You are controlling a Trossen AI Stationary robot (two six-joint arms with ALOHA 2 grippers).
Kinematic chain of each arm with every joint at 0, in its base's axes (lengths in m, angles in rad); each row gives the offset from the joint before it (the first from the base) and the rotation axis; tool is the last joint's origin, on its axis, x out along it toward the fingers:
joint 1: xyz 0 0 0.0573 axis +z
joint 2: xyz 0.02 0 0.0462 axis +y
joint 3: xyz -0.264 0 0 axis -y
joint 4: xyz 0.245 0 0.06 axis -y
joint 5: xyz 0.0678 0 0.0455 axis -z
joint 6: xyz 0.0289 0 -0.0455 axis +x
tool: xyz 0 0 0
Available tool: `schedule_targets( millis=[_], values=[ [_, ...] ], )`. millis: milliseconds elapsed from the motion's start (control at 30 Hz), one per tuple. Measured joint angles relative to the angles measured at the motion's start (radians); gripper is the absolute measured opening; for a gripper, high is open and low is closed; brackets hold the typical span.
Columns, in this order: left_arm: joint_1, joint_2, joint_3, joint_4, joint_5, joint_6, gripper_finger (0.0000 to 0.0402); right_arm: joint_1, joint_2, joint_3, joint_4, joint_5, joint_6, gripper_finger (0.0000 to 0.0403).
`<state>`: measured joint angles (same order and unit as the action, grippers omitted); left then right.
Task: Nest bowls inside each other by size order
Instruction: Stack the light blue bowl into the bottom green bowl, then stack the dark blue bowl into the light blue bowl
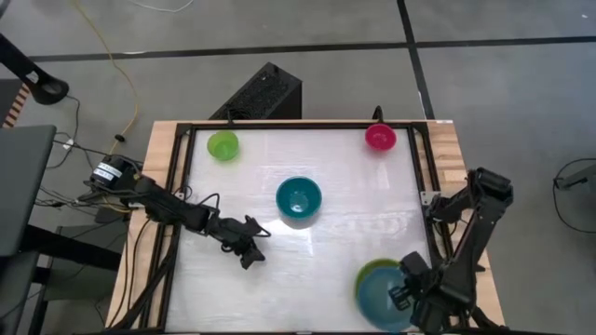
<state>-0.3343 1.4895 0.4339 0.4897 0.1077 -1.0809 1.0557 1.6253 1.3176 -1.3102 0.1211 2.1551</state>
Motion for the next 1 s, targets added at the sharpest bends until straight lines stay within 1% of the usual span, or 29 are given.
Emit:
schedule_targets(
  millis=[67,167,367,533,667,900,1000],
  values=[
    [0.011,0.0,0.0,0.001,0.017,0.0,0.0015,-0.002,0.0,-0.04,0.098,0.005,-0.006,0.0033],
    [0.022,0.0,0.0,0.002,0.029,-0.001,0.0015,-0.003,0.0,-0.079,0.168,0.02,-0.009,0.0035],
    [0.028,0.0,0.0,0.026,0.045,-0.002,0.0015,-0.002,-0.002,-0.11,0.201,0.037,-0.016,0.0043],
    [0.028,0.0,0.0,0.044,0.045,-0.005,0.0015,-0.002,-0.002,-0.111,0.232,0.065,-0.028,0.007],
    [0.028,0.0,0.0,0.045,0.045,-0.005,0.0015,-0.002,-0.002,-0.111,0.253,0.072,-0.03,0.0115],
    [0.028,0.0,0.0,0.046,0.044,-0.005,0.0015,-0.005,-0.007,-0.11,0.225,0.082,-0.002,0.0234],
    [0.028,0.0,0.0,0.047,0.044,-0.006,0.0015,-0.011,-0.029,-0.11,0.196,0.097,0.009,0.0264]
  ],
)
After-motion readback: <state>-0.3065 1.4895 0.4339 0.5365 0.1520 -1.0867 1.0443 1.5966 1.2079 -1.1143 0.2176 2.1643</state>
